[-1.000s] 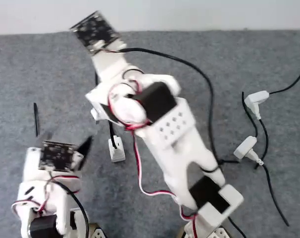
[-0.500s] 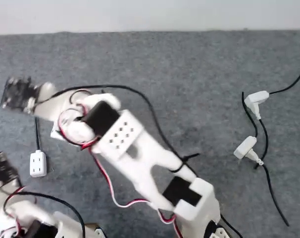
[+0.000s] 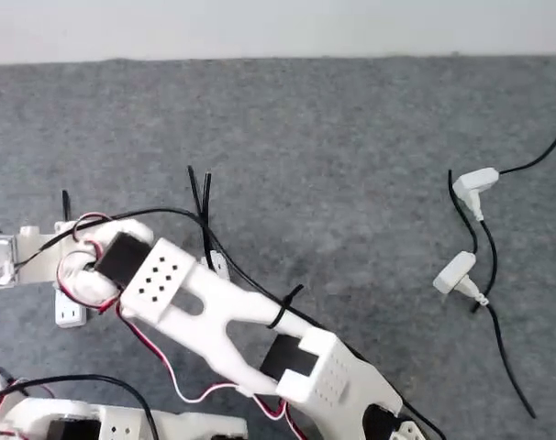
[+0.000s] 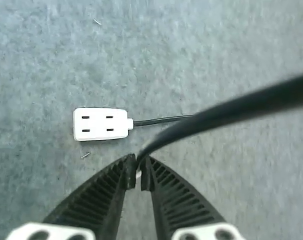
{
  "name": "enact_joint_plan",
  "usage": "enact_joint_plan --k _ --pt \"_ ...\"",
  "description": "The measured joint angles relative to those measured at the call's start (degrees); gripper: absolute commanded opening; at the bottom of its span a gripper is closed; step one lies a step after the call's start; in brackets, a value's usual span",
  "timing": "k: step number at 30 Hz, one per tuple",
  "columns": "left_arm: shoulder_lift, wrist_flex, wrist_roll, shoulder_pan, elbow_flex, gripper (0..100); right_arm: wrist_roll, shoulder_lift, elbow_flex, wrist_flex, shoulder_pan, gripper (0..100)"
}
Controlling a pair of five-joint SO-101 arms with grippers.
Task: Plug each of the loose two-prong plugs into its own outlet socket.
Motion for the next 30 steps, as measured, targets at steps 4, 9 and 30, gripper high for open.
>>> enact_joint_plan --k 4,9,30 --pt "0.00 -0.09 3.69 -3.60 0.09 35 0.09 -0.09 0.00 -1.41 -2.64 0.8" --pt "0.00 -1.93 6.95 -10.11 2.29 35 0.09 0.00 0.00 -4.13 -6.07 0.8" --pt "0.00 -2.11 7.56 -11.60 3.25 35 -2.90 3.78 0.00 -9.67 -7.82 0.8"
